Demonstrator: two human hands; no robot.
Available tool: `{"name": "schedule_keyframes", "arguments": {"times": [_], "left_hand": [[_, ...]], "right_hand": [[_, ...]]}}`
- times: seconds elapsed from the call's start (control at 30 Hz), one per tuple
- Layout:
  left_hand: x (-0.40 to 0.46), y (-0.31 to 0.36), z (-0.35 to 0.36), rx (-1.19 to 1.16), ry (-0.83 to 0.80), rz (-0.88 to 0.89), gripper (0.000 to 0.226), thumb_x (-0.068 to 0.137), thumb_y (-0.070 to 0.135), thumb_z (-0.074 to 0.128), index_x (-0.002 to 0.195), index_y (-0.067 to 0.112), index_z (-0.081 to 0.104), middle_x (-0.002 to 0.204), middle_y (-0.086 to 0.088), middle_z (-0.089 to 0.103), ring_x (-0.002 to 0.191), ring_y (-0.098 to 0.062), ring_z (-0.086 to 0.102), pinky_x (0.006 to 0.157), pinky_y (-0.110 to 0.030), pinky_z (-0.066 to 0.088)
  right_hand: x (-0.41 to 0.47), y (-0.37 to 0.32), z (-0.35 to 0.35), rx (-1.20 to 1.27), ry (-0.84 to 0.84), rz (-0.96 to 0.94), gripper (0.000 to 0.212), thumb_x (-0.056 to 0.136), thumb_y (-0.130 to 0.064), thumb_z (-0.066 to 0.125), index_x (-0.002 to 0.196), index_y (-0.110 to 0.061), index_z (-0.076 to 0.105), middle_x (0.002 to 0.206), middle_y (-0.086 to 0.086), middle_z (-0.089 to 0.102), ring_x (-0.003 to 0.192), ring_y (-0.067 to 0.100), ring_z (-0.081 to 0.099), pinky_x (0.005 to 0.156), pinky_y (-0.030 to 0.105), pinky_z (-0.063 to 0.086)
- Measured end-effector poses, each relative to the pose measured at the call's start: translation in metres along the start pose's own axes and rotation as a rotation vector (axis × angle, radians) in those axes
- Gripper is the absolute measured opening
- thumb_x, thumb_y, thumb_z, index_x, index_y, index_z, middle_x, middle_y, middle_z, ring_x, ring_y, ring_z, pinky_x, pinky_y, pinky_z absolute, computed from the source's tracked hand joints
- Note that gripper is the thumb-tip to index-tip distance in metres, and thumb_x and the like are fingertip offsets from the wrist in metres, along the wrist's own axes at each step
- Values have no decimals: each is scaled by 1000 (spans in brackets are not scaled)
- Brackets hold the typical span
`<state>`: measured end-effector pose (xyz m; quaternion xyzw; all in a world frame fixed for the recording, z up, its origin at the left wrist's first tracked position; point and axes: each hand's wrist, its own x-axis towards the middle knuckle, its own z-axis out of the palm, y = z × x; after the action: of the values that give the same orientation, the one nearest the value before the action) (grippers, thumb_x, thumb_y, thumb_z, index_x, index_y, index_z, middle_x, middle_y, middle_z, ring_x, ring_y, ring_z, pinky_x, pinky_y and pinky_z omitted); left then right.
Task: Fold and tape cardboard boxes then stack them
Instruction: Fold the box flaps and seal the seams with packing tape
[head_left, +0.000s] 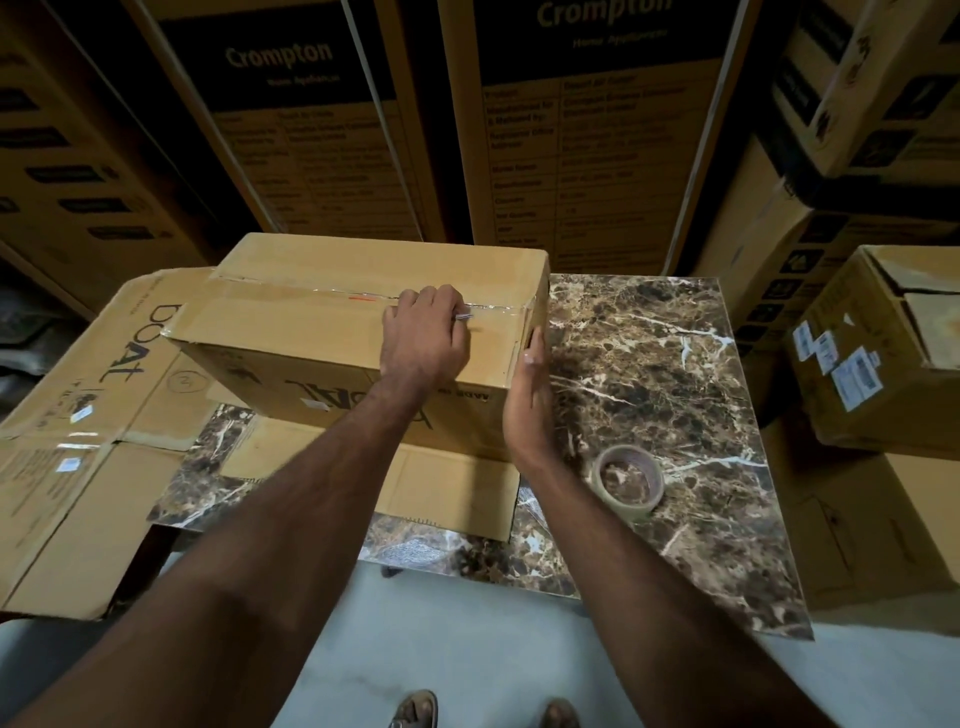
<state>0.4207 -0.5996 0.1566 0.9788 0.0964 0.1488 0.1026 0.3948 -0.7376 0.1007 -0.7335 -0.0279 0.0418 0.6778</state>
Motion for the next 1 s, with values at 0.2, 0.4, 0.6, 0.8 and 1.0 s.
{"name": "schedule_keyframes", "arguments": {"times": [0.2, 0.4, 0.6, 0.8, 1.0], "left_hand": [[-17, 16, -11, 134, -79, 11, 48, 100, 34, 42, 148, 25, 38, 153, -5, 38, 132, -31, 39, 103, -47, 36], [-69, 2, -16, 116, -68, 67, 55, 100, 38, 38, 153, 24, 32, 157, -5, 34, 131, -33, 39, 101, -49, 39], [-91, -7, -36, -35, -58, 17, 46, 100, 38, 40, 145, 28, 41, 153, -2, 38, 128, -30, 43, 100, -49, 42], [-97, -8, -61, 35, -206, -37, 45, 105, 37, 36, 149, 24, 36, 160, 2, 31, 133, -30, 37, 100, -50, 40], [-98, -26, -91, -79, -308, 75, 29, 105, 33, 35, 125, 20, 51, 145, -5, 45, 125, -34, 41, 98, -51, 41]], "right_hand": [[40, -22, -30, -44, -64, 123, 81, 95, -50, 50, 161, -34, 5, 162, 8, 26, 137, 30, 44, 107, 55, 45], [71, -55, -42, -246, -85, 130, 99, 93, -45, 68, 161, -29, -1, 168, 6, 11, 149, 33, 25, 117, 53, 33], [46, -59, -39, -262, -115, 52, 81, 81, -49, 78, 145, -30, 31, 131, 3, 56, 115, 25, 58, 91, 41, 53], [2, -57, -23, -282, 85, 87, 67, 85, -46, 76, 133, -17, 40, 125, 7, 59, 101, 23, 56, 81, 32, 47], [-49, -78, 0, -215, 331, 73, 61, 88, -38, 75, 133, -13, 42, 122, 8, 60, 92, 21, 56, 71, 28, 40]]}}
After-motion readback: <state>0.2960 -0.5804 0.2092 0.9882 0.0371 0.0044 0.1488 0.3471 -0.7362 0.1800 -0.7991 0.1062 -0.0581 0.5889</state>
